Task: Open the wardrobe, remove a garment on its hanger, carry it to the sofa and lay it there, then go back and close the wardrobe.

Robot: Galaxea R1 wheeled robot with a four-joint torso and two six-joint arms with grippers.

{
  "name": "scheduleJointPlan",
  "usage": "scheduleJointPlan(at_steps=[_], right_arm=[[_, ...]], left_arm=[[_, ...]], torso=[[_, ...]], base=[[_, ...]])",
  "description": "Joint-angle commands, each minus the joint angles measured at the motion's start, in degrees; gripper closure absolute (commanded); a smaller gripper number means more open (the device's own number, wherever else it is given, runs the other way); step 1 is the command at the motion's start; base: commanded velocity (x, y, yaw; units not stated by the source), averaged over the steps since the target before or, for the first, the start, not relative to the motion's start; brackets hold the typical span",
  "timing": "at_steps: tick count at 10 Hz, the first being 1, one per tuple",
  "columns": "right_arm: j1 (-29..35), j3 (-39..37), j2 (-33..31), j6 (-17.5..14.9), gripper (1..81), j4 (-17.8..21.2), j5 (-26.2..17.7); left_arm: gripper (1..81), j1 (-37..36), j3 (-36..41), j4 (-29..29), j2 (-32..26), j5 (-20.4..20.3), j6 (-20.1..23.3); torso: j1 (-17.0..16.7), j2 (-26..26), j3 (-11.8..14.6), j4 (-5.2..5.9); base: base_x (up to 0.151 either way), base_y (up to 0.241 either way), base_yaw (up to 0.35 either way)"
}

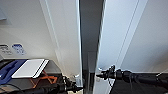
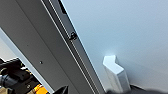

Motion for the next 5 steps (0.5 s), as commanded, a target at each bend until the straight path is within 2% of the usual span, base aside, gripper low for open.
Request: scheduleJointPlan(at_steps=[1, 5], right_arm=[[4.78, 7.05, 2.53, 1.35, 1.0, 2.00, -1.49], [4.08, 7.48, 2.01, 1.35, 1.0, 2.00, -1.40]], left_arm=[[1.0, -2.38, 18.28, -1.17, 4.64, -3.24, -0.75], [1.0, -0.97, 21.44, 0.85, 4.47, -3.33, -0.84]], torso=[[0.00, 0.00, 0.00, 0.00], [0.04, 0.00, 0.00, 0.00]], base=[[0.000, 0.000, 0.000], [0.000, 0.000, 0.000]])
